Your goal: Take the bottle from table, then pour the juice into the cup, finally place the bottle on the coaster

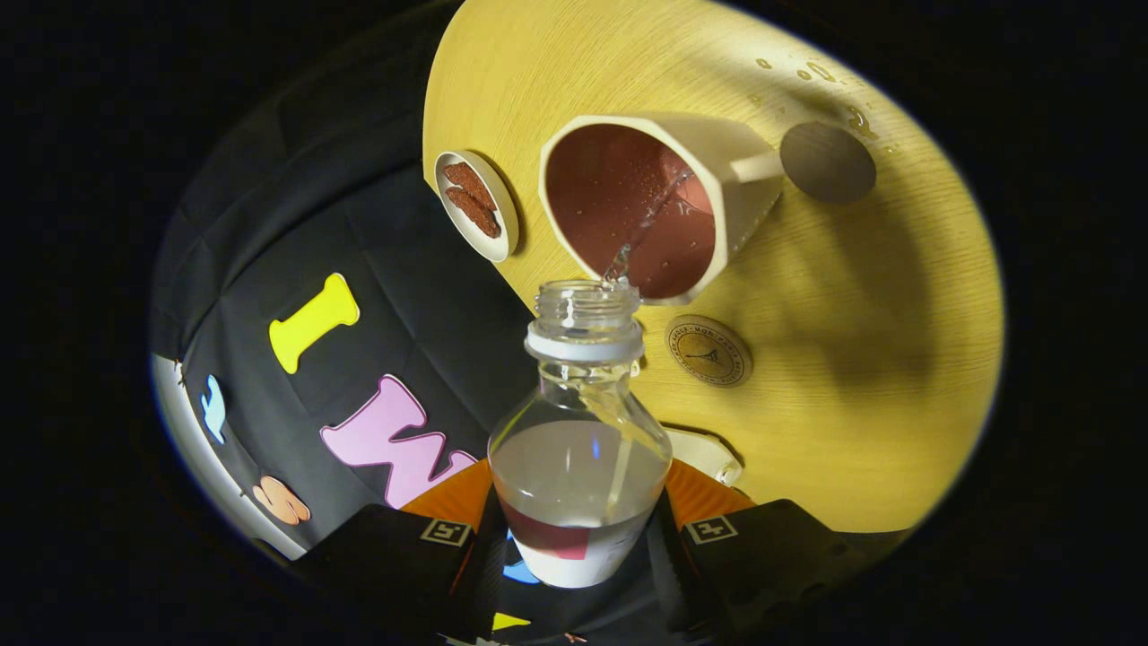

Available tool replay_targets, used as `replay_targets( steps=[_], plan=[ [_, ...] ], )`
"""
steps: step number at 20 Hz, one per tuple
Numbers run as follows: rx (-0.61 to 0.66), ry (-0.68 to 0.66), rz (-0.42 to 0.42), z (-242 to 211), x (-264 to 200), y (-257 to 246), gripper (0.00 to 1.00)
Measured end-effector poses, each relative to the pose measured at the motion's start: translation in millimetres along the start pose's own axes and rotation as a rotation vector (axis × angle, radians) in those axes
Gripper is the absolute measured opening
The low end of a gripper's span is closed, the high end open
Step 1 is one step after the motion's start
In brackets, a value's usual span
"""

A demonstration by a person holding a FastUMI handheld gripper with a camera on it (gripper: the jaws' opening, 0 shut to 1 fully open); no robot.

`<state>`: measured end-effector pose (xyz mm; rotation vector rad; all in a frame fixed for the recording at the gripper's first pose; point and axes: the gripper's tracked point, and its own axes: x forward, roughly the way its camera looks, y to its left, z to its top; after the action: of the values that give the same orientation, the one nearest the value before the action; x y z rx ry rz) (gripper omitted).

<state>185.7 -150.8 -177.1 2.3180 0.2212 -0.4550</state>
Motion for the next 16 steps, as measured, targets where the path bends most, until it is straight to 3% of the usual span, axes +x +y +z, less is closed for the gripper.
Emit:
replay_targets(
  steps=[16],
  plan=[
    [0.208, -0.009, 0.071, 17, 3, 28, 0.71]
  ],
)
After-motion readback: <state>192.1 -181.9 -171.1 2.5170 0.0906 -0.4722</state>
